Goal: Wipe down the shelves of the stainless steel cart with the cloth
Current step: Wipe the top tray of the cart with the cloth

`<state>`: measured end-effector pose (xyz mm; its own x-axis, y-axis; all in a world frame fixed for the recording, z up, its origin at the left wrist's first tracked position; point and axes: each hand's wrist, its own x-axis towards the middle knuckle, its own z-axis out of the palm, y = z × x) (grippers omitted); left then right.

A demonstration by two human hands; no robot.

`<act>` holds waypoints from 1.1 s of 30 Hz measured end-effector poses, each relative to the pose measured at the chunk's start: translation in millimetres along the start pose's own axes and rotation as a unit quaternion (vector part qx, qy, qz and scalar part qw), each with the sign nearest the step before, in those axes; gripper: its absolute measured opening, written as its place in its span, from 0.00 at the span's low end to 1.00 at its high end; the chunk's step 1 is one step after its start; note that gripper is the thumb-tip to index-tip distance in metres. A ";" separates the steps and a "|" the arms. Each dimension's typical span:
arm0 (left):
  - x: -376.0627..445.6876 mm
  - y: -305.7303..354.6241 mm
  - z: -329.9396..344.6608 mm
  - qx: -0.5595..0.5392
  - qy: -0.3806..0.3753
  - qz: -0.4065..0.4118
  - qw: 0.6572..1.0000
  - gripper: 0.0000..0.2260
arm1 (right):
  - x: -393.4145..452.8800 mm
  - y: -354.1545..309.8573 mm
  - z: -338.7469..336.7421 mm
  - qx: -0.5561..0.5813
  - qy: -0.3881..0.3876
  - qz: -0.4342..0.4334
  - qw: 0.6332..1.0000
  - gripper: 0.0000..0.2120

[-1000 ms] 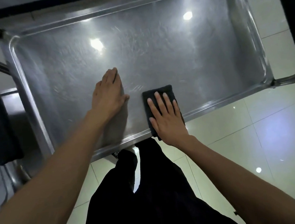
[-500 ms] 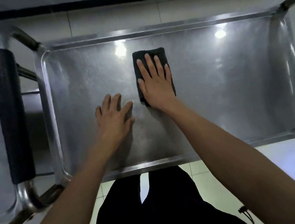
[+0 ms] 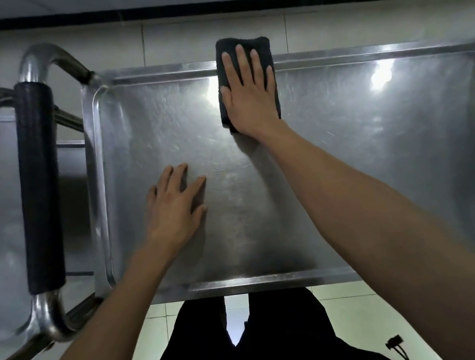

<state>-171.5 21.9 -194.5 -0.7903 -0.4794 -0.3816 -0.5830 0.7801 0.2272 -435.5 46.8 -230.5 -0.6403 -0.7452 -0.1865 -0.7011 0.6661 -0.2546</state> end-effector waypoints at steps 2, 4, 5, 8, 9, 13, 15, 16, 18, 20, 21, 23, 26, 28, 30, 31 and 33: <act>-5.2 -10.1 2.5 0.000 -0.001 -0.005 1.000 0.26 | -20.7 -2.7 6.3 -0.006 0.002 -0.012 1.000 0.29; -10.5 -14.3 5.2 0.005 -0.009 -0.004 1.000 0.27 | -49.0 -7.1 13.3 -0.010 -0.002 -0.018 1.000 0.29; -13.1 -15.3 6.0 0.006 -0.013 -0.001 1.000 0.27 | -65.4 -10.0 17.2 -0.013 -0.004 -0.018 1.000 0.29; -18.6 -20.7 4.4 0.016 -0.030 0.025 0.999 0.30 | -121.2 -20.1 28.8 -0.019 -0.013 -0.008 1.000 0.29; -18.3 -24.0 3.0 0.015 -0.037 0.035 0.999 0.30 | -141.5 -23.3 32.4 -0.020 -0.014 -0.005 1.000 0.29; -17.2 -39.3 0.4 -0.009 -0.050 0.057 0.997 0.30 | -221.8 -36.8 46.8 -0.023 -0.024 0.005 0.999 0.30; -19.4 -43.1 2.6 -0.010 -0.056 0.063 0.996 0.30 | -260.7 -44.6 55.1 -0.028 -0.030 0.022 0.999 0.30; -19.5 -44.1 3.5 -0.001 -0.058 0.066 0.996 0.30 | -278.6 -48.4 59.0 -0.031 -0.032 0.029 0.999 0.30; -19.0 -44.4 1.8 0.012 -0.061 0.079 0.995 0.31 | -310.5 -55.5 65.0 -0.035 -0.040 0.040 0.998 0.30; -18.3 -44.7 -2.6 0.005 -0.060 0.089 0.994 0.31 | -337.6 -60.6 69.1 -0.038 -0.047 0.046 0.997 0.30; -18.8 -45.2 -4.4 0.001 -0.062 0.091 0.994 0.31 | -348.9 -63.2 71.1 -0.039 -0.050 0.047 0.997 0.30; -21.1 -45.4 -6.7 0.005 -0.070 0.092 0.993 0.31 | -365.7 -68.4 74.9 -0.039 -0.052 0.051 0.997 0.30; -24.6 -43.4 -7.4 0.014 -0.058 0.092 0.994 0.31 | -370.7 -75.2 79.1 -0.041 -0.042 0.064 0.996 0.30; -27.3 -41.9 -7.9 0.011 -0.038 0.090 0.995 0.32 | -364.1 -78.5 80.5 -0.039 -0.044 0.062 0.996 0.30; -29.2 -42.8 -7.5 0.023 -0.013 0.083 0.996 0.32 | -353.9 -82.0 80.8 -0.040 -0.049 0.034 0.997 0.30; -29.4 -43.9 -6.6 0.033 -0.005 0.079 0.996 0.32 | -347.1 -84.2 80.5 -0.040 -0.048 0.018 0.998 0.30; -28.6 -47.2 -3.8 0.046 -0.002 0.064 0.997 0.31 | -328.2 -89.8 78.9 -0.034 -0.041 0.001 0.999 0.30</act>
<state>-122.1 -2.7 -191.0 -0.8565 -0.3711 -0.3587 -0.4568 0.8686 0.1920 -137.6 229.0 -221.3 -0.6159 -0.7420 -0.2647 -0.7213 0.6663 -0.1892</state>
